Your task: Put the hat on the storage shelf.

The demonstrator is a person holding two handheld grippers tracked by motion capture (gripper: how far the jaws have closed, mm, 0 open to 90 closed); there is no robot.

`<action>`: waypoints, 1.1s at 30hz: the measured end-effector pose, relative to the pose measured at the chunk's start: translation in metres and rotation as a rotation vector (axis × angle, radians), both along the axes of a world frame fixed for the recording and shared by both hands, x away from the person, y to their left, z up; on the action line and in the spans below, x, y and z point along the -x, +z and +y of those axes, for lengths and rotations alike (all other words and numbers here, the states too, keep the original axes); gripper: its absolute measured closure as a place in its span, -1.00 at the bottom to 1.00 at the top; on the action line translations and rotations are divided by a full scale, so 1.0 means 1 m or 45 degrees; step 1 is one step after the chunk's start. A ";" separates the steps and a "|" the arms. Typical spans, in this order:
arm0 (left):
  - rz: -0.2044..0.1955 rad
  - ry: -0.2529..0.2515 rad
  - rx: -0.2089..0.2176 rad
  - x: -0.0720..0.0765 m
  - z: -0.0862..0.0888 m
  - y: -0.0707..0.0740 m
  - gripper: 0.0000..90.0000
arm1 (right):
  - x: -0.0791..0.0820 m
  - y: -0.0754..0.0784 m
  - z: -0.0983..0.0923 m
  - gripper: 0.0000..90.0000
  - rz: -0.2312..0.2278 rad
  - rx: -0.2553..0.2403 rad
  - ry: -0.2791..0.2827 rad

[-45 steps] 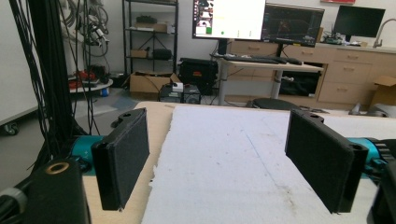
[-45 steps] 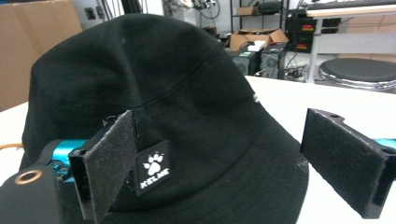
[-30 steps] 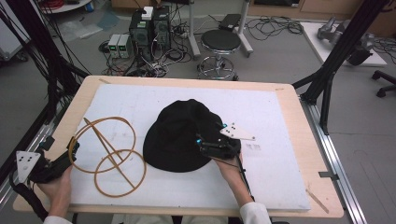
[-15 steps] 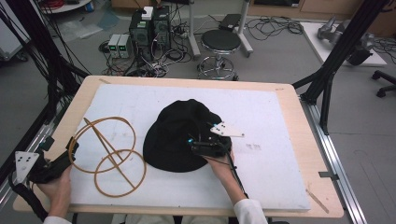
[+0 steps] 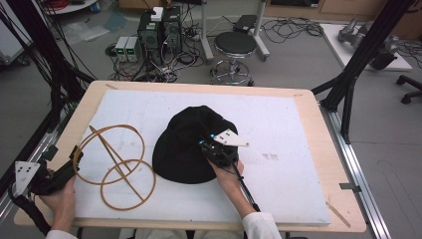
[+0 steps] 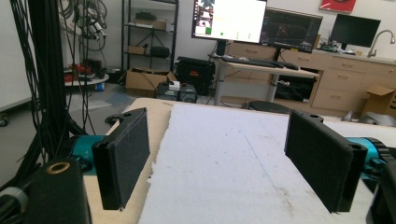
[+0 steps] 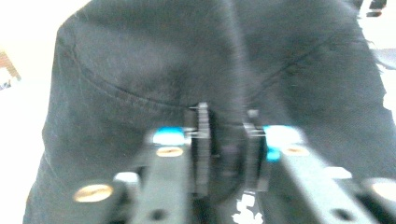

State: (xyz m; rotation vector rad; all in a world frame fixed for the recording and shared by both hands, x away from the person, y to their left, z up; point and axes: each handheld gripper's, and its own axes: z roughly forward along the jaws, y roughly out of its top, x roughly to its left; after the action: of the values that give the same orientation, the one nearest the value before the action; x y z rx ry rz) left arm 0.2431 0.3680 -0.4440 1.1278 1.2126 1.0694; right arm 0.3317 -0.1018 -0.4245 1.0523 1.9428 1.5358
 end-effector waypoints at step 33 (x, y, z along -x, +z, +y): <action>0.001 -0.024 -0.004 -0.004 -0.006 0.001 -0.49 | 0.012 0.031 -0.024 0.91 -0.170 -0.136 0.027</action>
State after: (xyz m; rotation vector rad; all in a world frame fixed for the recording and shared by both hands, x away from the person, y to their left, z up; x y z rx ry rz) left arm 0.2475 0.3617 -0.4431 1.1398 1.1991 1.0570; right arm 0.3193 -0.1258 -0.3939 0.9481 1.8044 1.6932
